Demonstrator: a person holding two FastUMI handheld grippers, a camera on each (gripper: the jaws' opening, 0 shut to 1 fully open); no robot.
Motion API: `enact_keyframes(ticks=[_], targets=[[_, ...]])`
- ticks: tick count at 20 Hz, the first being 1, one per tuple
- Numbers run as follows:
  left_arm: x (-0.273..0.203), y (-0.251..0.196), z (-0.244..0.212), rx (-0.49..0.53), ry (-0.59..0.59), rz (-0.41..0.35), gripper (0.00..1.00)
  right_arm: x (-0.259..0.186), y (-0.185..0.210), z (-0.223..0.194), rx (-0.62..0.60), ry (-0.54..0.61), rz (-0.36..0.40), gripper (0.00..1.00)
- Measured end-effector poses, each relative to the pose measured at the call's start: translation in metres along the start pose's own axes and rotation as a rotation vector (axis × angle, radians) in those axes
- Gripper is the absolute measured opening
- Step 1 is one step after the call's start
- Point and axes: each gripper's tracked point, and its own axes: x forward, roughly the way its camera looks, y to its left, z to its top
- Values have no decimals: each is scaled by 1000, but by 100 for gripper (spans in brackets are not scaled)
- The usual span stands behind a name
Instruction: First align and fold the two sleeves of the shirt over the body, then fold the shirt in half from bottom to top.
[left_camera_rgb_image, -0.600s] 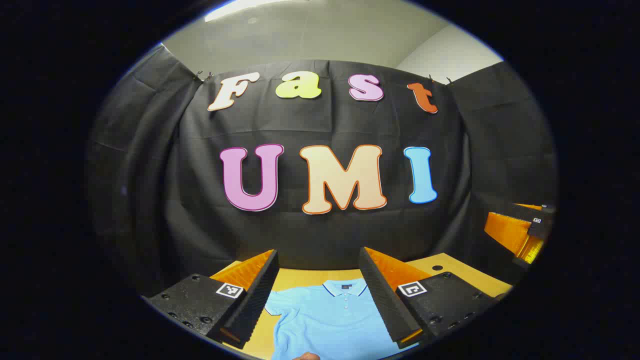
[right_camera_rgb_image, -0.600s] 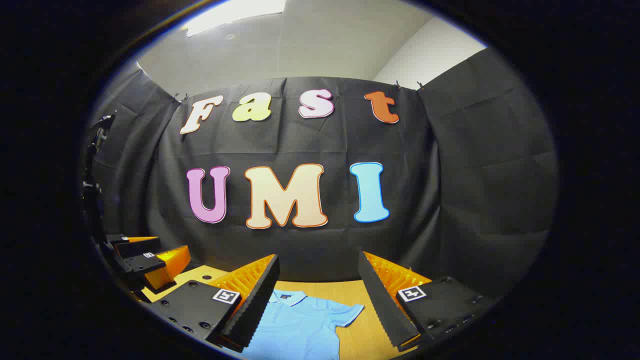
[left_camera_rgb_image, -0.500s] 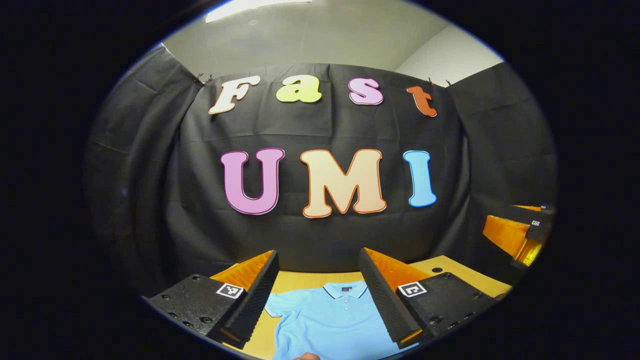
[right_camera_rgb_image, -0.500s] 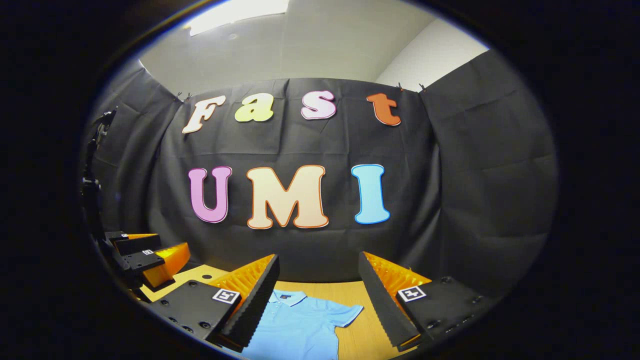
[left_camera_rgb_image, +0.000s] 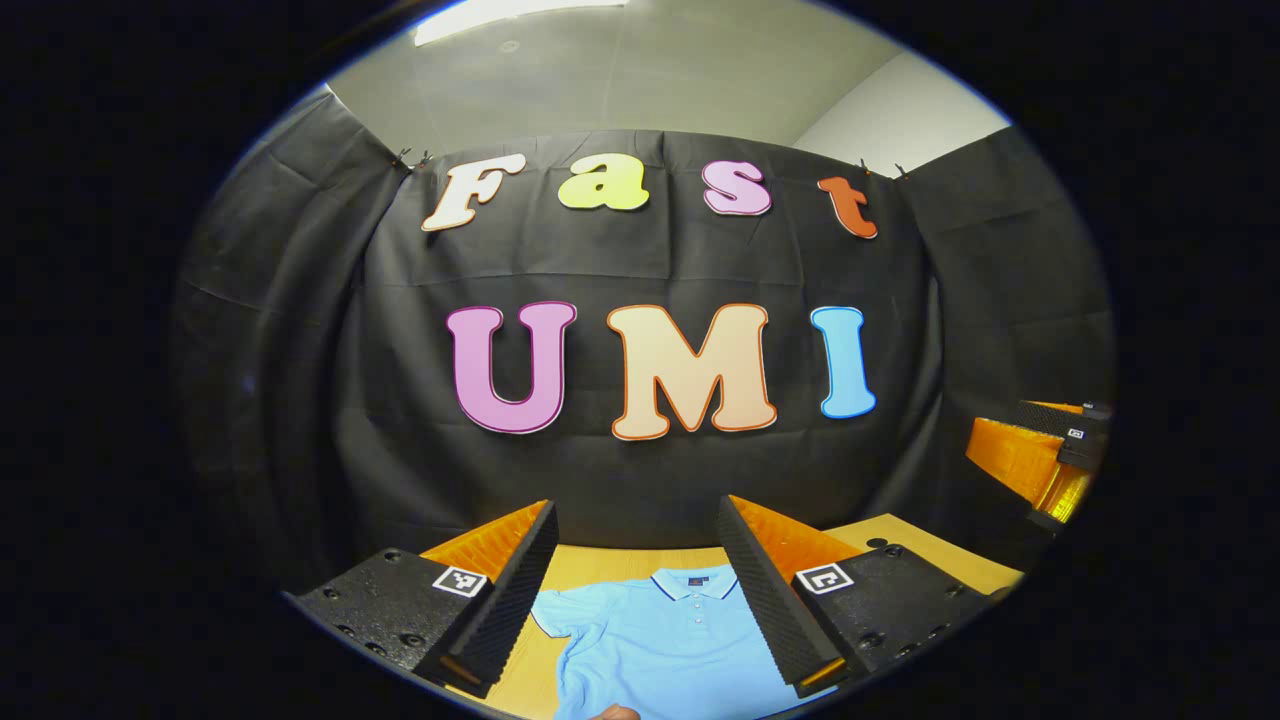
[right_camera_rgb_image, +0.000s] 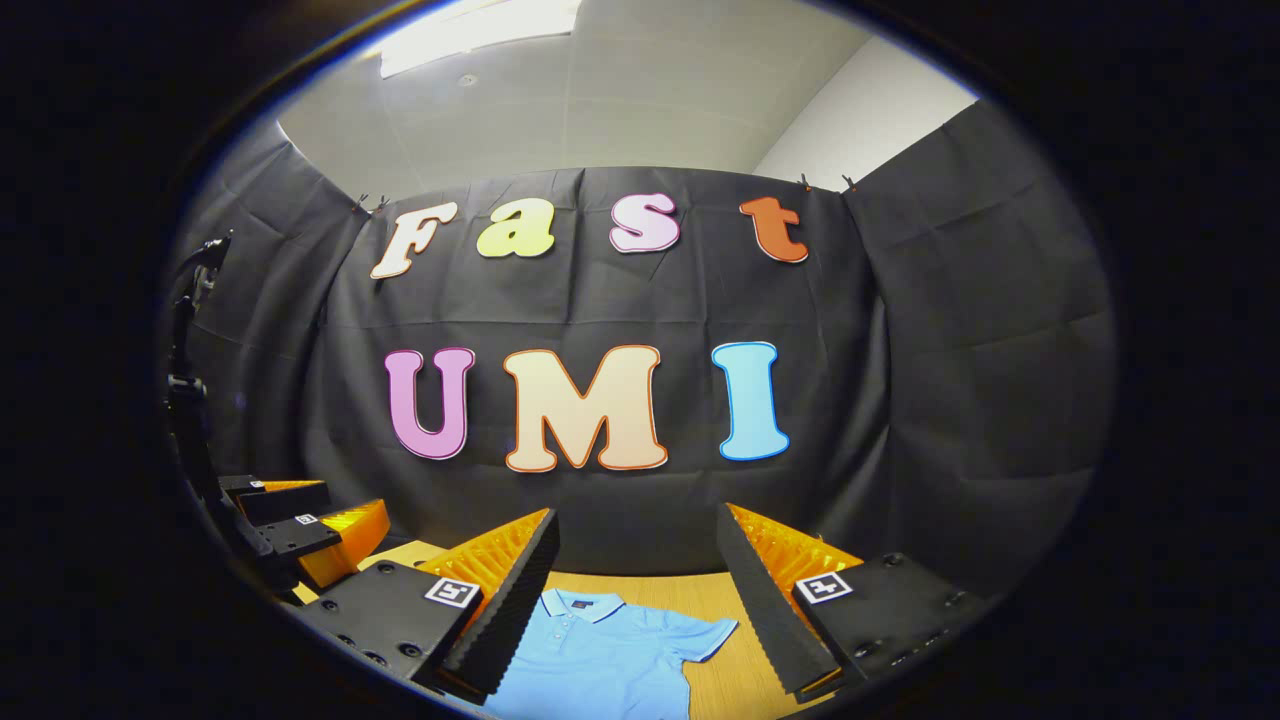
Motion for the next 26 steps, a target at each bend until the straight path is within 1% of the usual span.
enact_keyframes(ticks=[7, 8, 9, 12, 14, 15, 16, 18, 20, 24, 26], targets=[[1, 6, -7, 2, 27, 2, 96, 2, 7, -13, -3, 20, 4, 98], [2, 7, -7, 5, 27, 2, 97, 3, 7, -14, -3, 22, 1, 98], [3, 9, -7, 6, 25, 2, 96, 4, 8, -16, -2, 24, -1, 98], [7, 15, -8, 6, 20, 6, 96, 14, 8, -29, -7, 48, -3, 98], [11, 21, -8, 2, 17, 13, 96, 26, 7, -41, -16, 64, -2, 98], [13, 23, -7, -5, 13, 13, 96, 34, 5, -44, -18, 66, -4, 100], [15, 25, -7, -11, 9, 13, 97, 43, 3, -50, -21, 76, -2, 98], [19, 33, -10, -14, 12, 24, 97, 64, -3, -71, -44, 109, -12, 98], [24, 41, -13, -10, 21, 36, 96, 85, -17, -90, -81, 138, -44, 99], [31, 57, -16, 17, 39, 51, 96, 119, -39, -120, -101, 156, -101, 99], [36, 64, -14, 29, 35, 59, 96, 139, -47, -146, -117, 194, -121, 99]])
